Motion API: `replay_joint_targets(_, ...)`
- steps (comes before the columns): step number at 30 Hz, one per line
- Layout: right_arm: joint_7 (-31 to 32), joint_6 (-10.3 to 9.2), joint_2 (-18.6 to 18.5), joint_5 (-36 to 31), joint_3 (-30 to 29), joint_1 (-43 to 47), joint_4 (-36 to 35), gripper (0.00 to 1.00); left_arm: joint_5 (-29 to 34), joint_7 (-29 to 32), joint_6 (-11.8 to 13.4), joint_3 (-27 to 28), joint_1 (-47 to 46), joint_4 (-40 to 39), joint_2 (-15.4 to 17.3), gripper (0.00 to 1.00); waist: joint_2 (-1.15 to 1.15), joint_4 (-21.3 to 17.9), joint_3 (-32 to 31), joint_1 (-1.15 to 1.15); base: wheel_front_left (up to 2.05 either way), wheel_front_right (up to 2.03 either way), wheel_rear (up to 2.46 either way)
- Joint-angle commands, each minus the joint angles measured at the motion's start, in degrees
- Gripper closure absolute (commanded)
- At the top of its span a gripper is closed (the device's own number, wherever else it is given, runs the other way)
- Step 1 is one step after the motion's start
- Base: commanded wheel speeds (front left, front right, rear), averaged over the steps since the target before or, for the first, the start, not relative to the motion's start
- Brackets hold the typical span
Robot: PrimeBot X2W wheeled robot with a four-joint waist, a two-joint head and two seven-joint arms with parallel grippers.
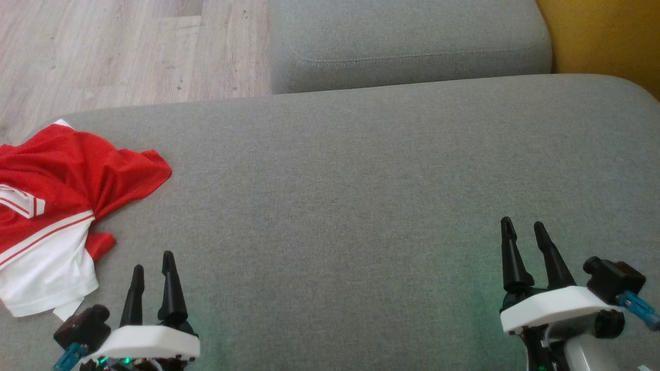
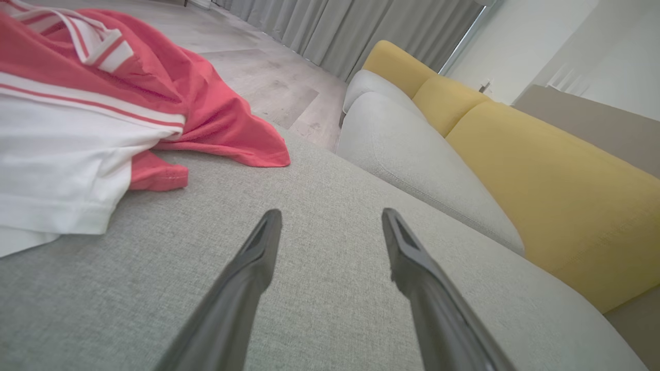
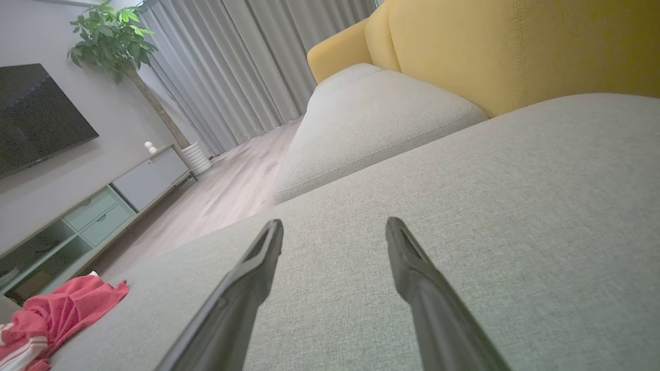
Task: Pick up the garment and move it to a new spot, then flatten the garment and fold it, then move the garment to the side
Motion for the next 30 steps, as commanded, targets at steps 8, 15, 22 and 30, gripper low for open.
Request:
replay_joint_targets(8,-2.1,0.34,-1.0,-7.4,1.5,-1.9,-1.4,0.0,6.5,-2.0,-0.5,0.3,-1.7,-0.9,1.7,0.0,0.0,0.0,0.1,0.0,0.0,0.0,0.0)
replay_joint_targets(15,-3.2,0.36,-0.9,-12.8,1.5,-1.8,-1.1,0.0,11.6,-3.2,-0.6,-0.3,-1.9,0.3,2.4,0.0,0.0,0.2,0.1,0.0,0.0,0.0,0.0)
replay_joint_targets(22,-4.4,0.39,-0.7,-17.2,1.0,-1.6,0.3,0.0,16.2,-4.3,-0.7,-1.0,-2.0,2.7,3.1,0.0,0.0,0.4,0.0,0.0,0.0,0.0,0.0)
replay_joint_targets(30,-5.8,0.42,-0.5,-22.4,0.1,-1.5,1.3,0.0,21.0,-5.7,-0.7,-1.5,-2.5,4.7,3.7,0.0,0.0,0.4,0.1,0.0,0.0,0.0,0.0)
